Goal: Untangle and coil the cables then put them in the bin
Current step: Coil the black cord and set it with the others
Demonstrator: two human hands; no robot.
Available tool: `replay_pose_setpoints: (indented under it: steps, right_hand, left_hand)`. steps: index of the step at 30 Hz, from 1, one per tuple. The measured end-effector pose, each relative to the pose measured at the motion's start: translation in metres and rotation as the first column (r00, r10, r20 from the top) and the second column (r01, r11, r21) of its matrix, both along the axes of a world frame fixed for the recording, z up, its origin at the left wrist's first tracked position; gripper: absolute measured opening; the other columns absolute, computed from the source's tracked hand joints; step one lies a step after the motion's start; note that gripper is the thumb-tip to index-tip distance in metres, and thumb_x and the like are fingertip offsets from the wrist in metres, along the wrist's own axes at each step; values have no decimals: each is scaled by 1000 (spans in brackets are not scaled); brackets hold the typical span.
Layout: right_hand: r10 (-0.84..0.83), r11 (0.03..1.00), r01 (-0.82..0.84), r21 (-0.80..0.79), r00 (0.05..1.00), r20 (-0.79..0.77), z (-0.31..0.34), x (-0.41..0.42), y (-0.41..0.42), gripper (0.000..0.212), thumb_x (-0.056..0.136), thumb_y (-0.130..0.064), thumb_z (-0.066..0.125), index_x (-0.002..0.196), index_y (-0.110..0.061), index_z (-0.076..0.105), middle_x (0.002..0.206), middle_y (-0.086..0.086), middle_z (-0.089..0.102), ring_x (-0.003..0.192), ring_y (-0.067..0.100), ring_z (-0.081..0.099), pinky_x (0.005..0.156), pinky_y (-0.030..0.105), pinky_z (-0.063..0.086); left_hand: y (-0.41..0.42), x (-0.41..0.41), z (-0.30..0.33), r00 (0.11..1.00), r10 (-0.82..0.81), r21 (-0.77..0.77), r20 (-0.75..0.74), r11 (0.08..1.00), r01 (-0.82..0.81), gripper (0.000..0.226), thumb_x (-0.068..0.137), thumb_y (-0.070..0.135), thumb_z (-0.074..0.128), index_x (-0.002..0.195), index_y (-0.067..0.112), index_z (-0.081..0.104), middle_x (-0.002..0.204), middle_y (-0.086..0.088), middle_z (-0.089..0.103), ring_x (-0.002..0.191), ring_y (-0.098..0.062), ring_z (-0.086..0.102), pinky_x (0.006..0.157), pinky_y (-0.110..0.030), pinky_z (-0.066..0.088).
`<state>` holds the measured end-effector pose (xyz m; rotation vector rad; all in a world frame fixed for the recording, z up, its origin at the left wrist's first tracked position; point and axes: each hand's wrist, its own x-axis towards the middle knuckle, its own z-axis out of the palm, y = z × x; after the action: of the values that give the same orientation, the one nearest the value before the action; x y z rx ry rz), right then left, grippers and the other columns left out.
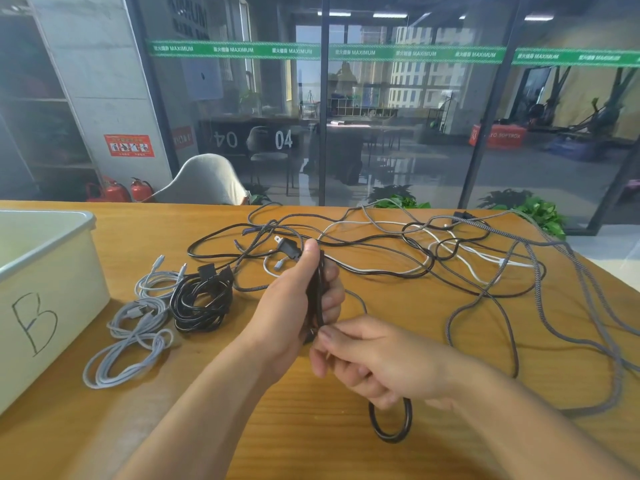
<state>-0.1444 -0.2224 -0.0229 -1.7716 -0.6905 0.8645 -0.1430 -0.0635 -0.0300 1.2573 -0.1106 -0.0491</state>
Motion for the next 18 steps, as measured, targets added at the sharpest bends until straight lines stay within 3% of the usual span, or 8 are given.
replay_pose_setpoints:
  steps: [4, 9, 15, 18]
  right_hand:
    - [26, 1000, -26, -10, 998, -49, -1, 3, -1, 52, 107, -56, 39, 84, -14, 58, 63, -7, 26, 51, 10, 21, 46, 23, 32]
    - [53, 999, -52, 13, 994, -93, -8, 5, 3, 54, 105, -59, 40, 76, -15, 54, 61, -6, 27, 50, 11, 24, 50, 25, 47]
    - [106, 994, -104, 23, 992, -67, -12, 20, -7, 44, 101, -50, 55, 70, -19, 50, 62, -6, 27, 49, 11, 22, 54, 27, 49]
    - [116, 993, -116, -11, 993, -5, -11, 32, -20, 37, 104, -36, 59, 73, -16, 58, 60, -10, 39, 48, 9, 26, 57, 27, 46]
  left_hand:
    - [-1, -3, 4, 999, 7, -18, 41, 1000, -6, 45, 96, 61, 43, 85, 18, 45, 66, -2, 34, 55, -17, 29, 57, -33, 22]
    - [-2, -8, 8, 998, -54, -67, 31, 996, 56, 44, 105, 56, 37, 86, 16, 44, 67, -2, 37, 55, -21, 43, 55, -29, 35]
    - [-2, -11, 13, 974, -222, -148, 39, 963, 225, 44, 105, 52, 37, 77, 19, 47, 58, 4, 29, 40, -10, 20, 48, -28, 21]
    - [-2, -13, 14, 952, -299, -113, 68, 946, 305, 44, 105, 50, 36, 75, 20, 47, 54, 6, 30, 38, -8, 20, 47, -29, 17]
